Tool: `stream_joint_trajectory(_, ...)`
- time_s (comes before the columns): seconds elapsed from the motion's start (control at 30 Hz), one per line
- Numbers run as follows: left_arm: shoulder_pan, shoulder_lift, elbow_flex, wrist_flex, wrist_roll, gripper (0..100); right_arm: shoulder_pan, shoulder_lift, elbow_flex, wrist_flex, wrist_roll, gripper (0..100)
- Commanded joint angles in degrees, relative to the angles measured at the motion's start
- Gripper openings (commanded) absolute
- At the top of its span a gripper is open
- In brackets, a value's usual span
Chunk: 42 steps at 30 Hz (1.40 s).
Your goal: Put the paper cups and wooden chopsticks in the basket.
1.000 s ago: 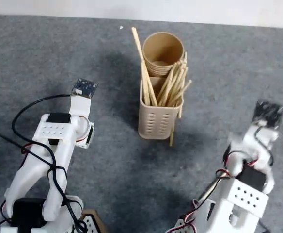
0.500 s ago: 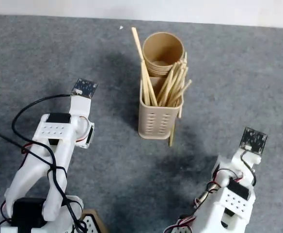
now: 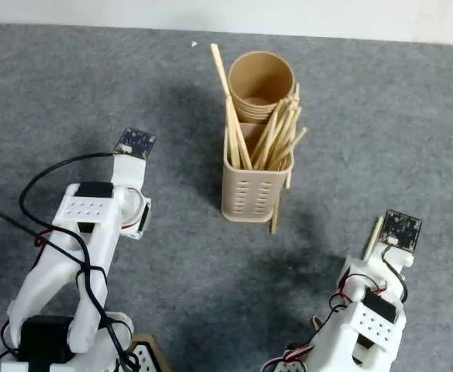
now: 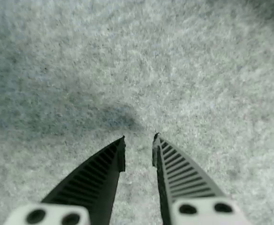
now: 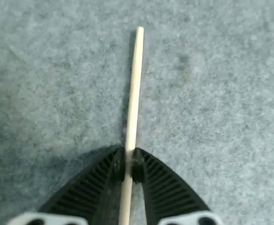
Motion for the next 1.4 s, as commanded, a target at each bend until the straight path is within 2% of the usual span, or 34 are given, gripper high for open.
stream_joint_trajectory(0.0,0.7,-1.4,-0.3,-0.5,0.3,12,-0.2,-1.5,-8.6,-2.1,-3.3,0.6)
stream_joint_trajectory(0.1,0.7,-1.4,-0.3,-0.5,0.3,12,-0.6,-3.1,-20.5,-4.4,-8.4,0.6)
stream_joint_trajectory(0.2,0.7,-1.4,-0.4,-0.6,0.3,12,-3.8,-3.6,-33.7,-8.7,-11.8,0.6)
stream_joint_trajectory(0.37,0.7,-1.4,-0.4,-0.6,0.3,12,-16.2,1.2,-50.7,-17.5,-20.2,0.6)
stream_joint_trajectory(0.53,0.7,-1.4,-0.4,-0.6,0.3,12,-26.2,13.6,-59.9,-29.1,-31.6,0.6)
stream_joint_trajectory(0.7,0.7,-1.4,-0.4,-0.6,0.3,12,-32.0,20.4,-62.5,-29.4,-35.6,0.6)
stream_joint_trajectory(0.9,0.6,-1.4,-0.3,-1.8,0.3,12,-39.7,20.9,-59.2,-29.6,-35.5,0.6)
stream_joint_trajectory(1.1,0.6,-1.4,-0.3,-1.8,0.3,12,-43.0,21.0,-52.3,-29.7,-35.4,0.6)
stream_joint_trajectory(1.17,0.6,-1.4,-0.3,-1.8,0.3,12,-43.9,21.0,-50.0,-29.7,-32.1,0.7)
stream_joint_trajectory(1.27,0.6,-1.4,-0.3,-1.7,0.3,12,-45.1,20.9,-48.4,-29.7,-20.5,1.8)
stream_joint_trajectory(1.37,0.6,-1.4,-0.5,-1.7,0.3,12,-45.7,20.4,-48.3,-29.3,-18.1,10.4)
